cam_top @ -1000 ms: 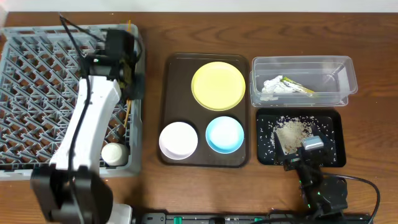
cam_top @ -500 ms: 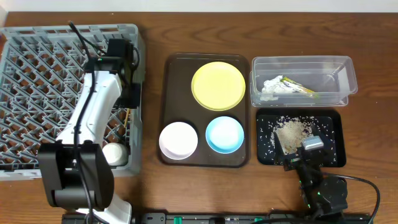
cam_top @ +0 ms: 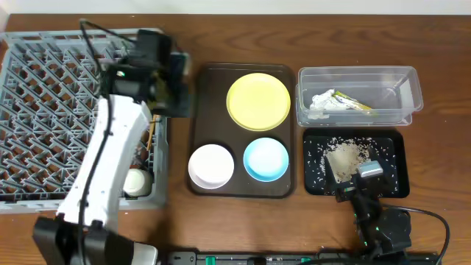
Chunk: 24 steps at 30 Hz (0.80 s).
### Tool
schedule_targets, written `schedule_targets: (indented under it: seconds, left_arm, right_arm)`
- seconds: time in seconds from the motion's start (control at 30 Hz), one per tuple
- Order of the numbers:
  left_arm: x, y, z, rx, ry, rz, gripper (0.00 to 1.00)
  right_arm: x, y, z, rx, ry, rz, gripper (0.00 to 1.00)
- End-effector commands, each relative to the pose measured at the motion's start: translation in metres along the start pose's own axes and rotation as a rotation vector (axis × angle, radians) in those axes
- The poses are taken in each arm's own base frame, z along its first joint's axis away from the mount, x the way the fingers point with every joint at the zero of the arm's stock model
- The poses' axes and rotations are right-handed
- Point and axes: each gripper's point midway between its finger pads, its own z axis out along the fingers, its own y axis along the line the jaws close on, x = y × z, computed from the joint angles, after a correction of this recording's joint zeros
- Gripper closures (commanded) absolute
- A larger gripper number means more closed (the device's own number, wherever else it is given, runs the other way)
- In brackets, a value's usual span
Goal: Sort waste into correct bins and load items into the dishwasher
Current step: 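Move the left gripper to the light-blue bowl and grasp its rim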
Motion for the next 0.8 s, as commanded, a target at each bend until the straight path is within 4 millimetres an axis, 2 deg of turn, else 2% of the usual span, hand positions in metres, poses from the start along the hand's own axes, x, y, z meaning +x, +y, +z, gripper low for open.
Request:
schedule_targets:
  seconds: [0.0,0.13,0.2,0.37,0.6,0.77]
  left_arm:
    - [0.017,-0.05,0.011,0.134,0.069,0.063,0.65]
    - [0.045,-0.089,0.03,0.161,0.159,0.116,0.65]
    - [0.056,-0.098,0.041,0.124,0.19,0.113,0.65]
    - [0.077,-0.089,0.075,-0.059,0.23,0.029,0.65]
    - [0.101,-0.091,0.121,-0.064,0.334,-0.033,0.65]
    - [0.113,-0.106,0.139,0.007,0.405,-0.046,0.66]
  right_arm:
    - [0.001,0.0,0.0,0.0,0.0,-0.01,0.01]
    - [0.001,0.0,0.0,0.0,0.0,-0.01,0.01]
    - [0.001,0.0,0.0,0.0,0.0,-0.01,0.01]
    - [0.001,0.0,0.0,0.0,0.0,-0.01,0.01]
    - [0.001,0.0,0.0,0.0,0.0,-0.01,0.01]
    - [0.001,0.0,0.0,0.0,0.0,-0.01,0.01]
